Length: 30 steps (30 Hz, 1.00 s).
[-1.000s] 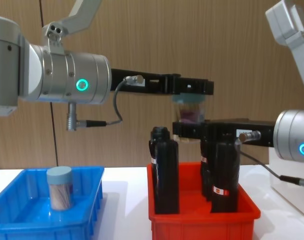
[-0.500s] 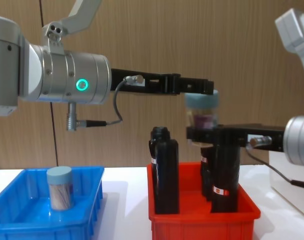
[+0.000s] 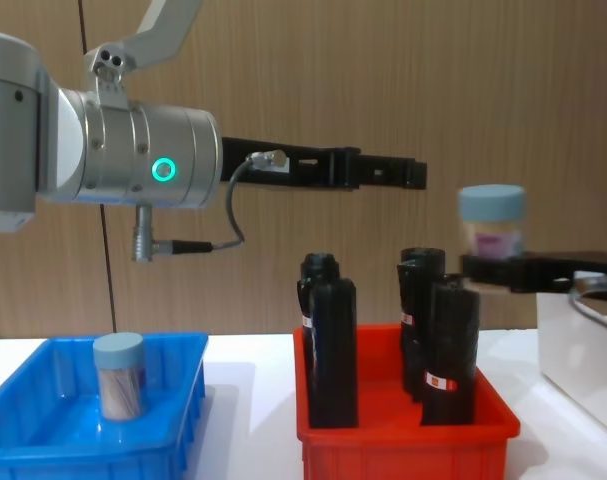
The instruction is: Pick the cotton swabs from the blue box and place them into the white box.
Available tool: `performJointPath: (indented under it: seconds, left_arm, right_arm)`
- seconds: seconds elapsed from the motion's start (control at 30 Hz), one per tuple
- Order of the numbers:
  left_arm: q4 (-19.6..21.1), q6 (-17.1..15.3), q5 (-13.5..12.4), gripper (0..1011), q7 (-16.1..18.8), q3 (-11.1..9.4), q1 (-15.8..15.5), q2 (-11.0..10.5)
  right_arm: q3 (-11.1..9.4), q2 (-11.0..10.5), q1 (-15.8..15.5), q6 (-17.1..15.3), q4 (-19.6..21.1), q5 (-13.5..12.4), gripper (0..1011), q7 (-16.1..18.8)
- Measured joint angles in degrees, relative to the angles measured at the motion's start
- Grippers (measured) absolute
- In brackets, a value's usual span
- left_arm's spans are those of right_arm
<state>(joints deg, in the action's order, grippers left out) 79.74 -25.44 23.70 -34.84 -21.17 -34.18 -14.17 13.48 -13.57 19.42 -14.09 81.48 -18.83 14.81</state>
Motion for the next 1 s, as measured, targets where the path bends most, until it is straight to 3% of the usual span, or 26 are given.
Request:
performJointPath:
  seconds: [0.53,1.0]
  left_arm:
    - [0.00,0.00,0.00,1004,0.00,0.00,0.00,0.00]
    - [0.00,0.00,0.00,1004,0.00,0.00,0.00,0.00]
  right_arm:
    - [-4.17,-2.68,1.42,2.31,-3.60,-0.47,669,-6.03]
    - [-6.44,-3.70,5.30,2.33,-10.75,1.31,669,-9.85]
